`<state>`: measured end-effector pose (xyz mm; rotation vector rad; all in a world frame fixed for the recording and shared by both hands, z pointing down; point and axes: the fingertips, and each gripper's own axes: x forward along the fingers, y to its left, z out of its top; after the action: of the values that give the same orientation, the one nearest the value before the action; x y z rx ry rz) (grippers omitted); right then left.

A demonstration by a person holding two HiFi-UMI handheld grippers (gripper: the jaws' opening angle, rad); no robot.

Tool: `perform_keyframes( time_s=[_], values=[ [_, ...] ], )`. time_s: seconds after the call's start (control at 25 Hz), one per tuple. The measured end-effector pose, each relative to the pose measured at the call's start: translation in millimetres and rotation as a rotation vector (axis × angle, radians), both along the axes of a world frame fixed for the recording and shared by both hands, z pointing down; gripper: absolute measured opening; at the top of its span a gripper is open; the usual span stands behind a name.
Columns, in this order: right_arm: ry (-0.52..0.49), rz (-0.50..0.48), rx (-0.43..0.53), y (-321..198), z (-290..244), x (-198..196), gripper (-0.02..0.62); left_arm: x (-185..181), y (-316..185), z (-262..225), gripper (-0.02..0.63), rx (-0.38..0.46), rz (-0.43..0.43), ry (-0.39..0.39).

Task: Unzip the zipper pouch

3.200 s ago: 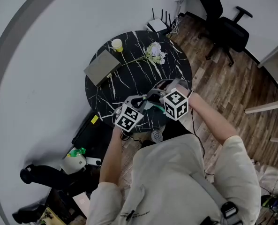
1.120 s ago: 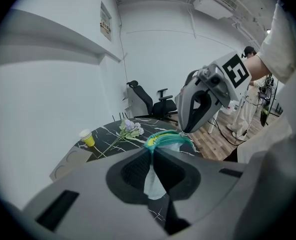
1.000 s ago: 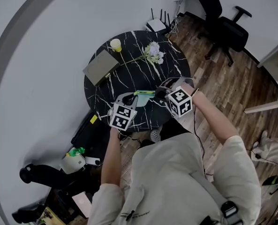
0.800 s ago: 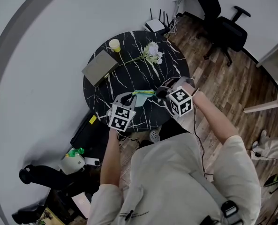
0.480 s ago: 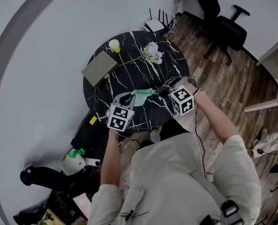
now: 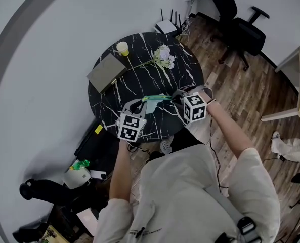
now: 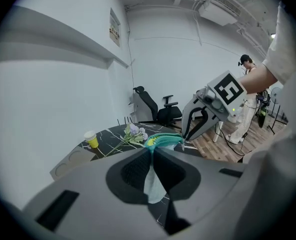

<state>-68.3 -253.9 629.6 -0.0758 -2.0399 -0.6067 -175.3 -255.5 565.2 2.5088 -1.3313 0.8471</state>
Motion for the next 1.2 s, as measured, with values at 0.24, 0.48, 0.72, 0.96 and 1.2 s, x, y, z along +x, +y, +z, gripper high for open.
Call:
perform_keyframes(
  time_s=[0.24,0.48,0.72,0.96,1.2],
  values=[
    [-0.236,0.279,-0.198,-9,-11,-10,0.049,-7,-2,3,0.040,0.002,-0.048,0.031],
    [-0.491,0.456,-0.343,-15,-47,-22,0.060,-13,-4,3,0.040,-0.001,-0.112,0.053],
    [-0.594,0.548,-0.426,-8,-52,-34,0.066,-18,-3,9,0.040,-0.009,-0.165,0.086],
    [-0.676,0.636,-0.480,-1,-55,-39,0.081,-24,2,8,0.040,-0.005,-0.213,0.140],
    [-0.735,0.721,-0.478,3,-56,-41,0.083,-31,3,2,0.041,0.011,-0.257,0.178]
  ],
)
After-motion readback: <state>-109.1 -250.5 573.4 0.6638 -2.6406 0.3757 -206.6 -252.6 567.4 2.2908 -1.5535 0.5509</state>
